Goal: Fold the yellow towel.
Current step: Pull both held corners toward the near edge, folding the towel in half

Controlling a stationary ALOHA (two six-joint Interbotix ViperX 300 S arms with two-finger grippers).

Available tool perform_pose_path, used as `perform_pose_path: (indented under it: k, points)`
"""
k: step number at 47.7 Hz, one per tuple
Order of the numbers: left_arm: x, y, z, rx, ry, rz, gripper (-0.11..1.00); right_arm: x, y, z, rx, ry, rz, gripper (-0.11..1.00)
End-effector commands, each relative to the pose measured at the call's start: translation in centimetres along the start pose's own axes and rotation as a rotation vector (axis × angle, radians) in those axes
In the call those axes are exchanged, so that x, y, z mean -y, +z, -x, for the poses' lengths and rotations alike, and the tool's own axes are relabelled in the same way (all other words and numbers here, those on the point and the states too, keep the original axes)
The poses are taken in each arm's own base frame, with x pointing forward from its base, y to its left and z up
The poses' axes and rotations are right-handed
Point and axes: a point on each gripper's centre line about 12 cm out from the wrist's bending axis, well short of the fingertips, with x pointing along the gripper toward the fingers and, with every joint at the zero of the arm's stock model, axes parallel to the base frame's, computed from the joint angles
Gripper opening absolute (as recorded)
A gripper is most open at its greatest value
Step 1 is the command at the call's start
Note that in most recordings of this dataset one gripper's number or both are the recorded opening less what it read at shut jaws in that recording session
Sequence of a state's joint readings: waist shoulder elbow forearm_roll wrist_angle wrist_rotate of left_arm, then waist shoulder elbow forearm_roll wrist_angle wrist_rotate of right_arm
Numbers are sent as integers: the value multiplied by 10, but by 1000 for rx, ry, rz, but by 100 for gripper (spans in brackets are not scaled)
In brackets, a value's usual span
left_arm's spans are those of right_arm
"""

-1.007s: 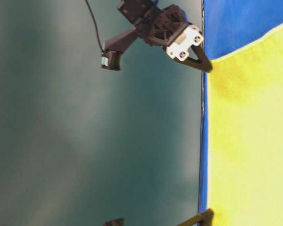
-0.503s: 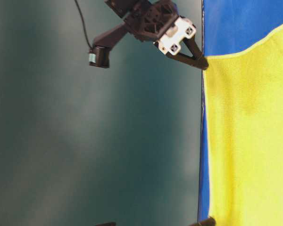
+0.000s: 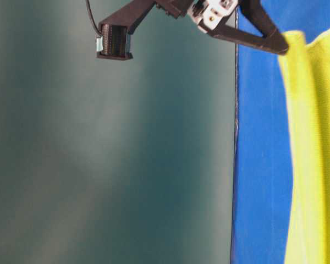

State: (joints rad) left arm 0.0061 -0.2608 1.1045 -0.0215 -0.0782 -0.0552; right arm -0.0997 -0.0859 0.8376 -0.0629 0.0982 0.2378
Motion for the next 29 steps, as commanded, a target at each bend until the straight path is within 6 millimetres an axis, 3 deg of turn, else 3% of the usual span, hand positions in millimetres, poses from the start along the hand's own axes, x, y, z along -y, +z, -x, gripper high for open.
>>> perform_pose_path:
  k: [1,12,29]
  points:
    - [19,5,-1,12,-50,-8,2,-19,4,5,22,42,16,2]
    - [49,3,-4,-9,-128,-22,2,-49,-3,5,7,103,8,2]
    - [48,4,-9,-17,-120,-13,2,-53,-4,2,1,109,-5,2]
